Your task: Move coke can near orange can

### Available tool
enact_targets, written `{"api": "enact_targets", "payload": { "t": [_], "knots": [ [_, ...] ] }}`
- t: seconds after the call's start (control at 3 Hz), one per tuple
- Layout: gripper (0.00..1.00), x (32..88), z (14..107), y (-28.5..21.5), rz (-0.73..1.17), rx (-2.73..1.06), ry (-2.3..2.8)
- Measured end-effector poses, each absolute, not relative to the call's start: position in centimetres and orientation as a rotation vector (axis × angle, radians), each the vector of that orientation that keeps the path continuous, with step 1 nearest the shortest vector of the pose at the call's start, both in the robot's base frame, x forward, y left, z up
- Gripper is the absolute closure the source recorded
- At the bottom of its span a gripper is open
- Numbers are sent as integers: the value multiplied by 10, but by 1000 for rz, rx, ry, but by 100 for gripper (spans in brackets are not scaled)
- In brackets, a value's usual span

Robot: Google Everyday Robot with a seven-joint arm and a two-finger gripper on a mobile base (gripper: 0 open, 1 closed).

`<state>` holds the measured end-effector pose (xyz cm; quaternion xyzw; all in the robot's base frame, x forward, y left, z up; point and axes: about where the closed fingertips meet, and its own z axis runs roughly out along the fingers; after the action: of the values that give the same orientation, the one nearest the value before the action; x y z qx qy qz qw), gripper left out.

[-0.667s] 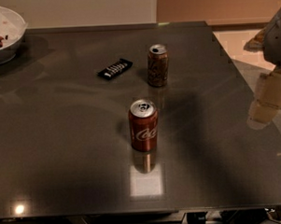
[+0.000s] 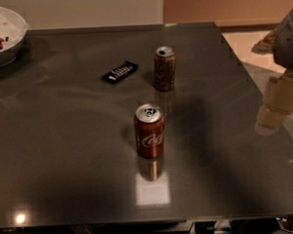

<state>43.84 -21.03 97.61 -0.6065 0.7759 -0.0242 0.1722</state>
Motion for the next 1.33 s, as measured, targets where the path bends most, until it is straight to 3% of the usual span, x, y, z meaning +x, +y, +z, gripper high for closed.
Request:
{"api": "enact_targets", "payload": {
  "t": [1.33],
  "knots": [
    [0, 427, 935, -59, 504, -1734, 1850]
  ]
}}
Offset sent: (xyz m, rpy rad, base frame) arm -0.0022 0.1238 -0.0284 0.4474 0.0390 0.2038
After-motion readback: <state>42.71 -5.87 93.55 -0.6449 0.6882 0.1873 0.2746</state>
